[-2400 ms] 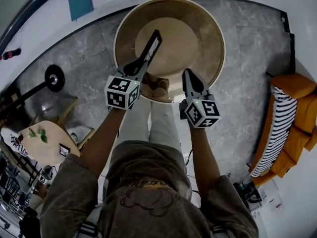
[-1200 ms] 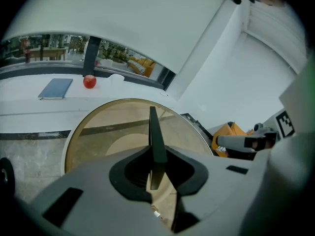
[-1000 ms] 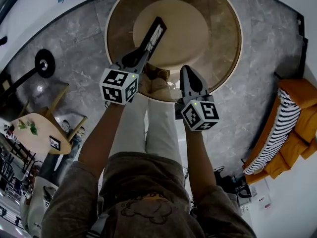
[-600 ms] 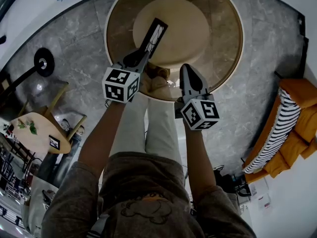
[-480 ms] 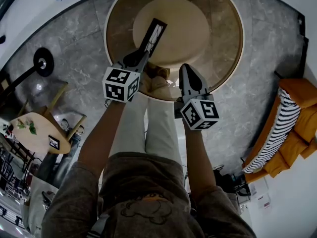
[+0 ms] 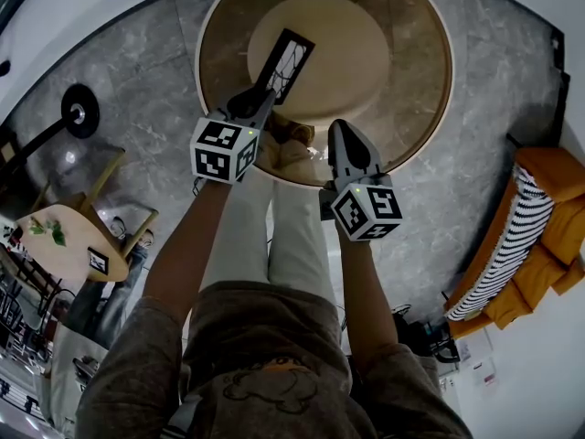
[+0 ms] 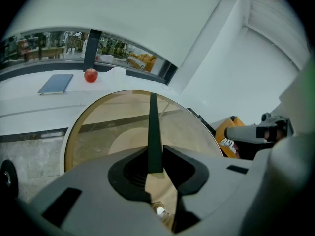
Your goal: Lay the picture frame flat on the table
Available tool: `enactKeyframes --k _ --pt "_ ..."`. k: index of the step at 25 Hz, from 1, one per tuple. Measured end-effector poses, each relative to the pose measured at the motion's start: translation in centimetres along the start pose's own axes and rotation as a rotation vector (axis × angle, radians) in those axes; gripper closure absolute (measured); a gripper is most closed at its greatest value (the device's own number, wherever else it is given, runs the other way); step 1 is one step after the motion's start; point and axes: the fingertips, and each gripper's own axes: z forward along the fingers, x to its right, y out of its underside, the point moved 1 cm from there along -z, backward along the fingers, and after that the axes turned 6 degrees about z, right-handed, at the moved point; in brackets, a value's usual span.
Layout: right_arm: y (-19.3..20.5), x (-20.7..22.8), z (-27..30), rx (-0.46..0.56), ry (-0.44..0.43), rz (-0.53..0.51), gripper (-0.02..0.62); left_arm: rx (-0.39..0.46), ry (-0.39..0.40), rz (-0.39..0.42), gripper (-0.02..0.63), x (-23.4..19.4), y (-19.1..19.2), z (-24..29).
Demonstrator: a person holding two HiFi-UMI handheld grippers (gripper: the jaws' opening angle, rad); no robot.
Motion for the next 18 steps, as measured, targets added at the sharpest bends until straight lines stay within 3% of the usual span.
enactKeyframes --k 18 --pt "1.3 0.1 1.0 -0.025 0.004 0.013 0.575 -0.009 -0.093 0.015 0.455 -3.1 1.4 1.1"
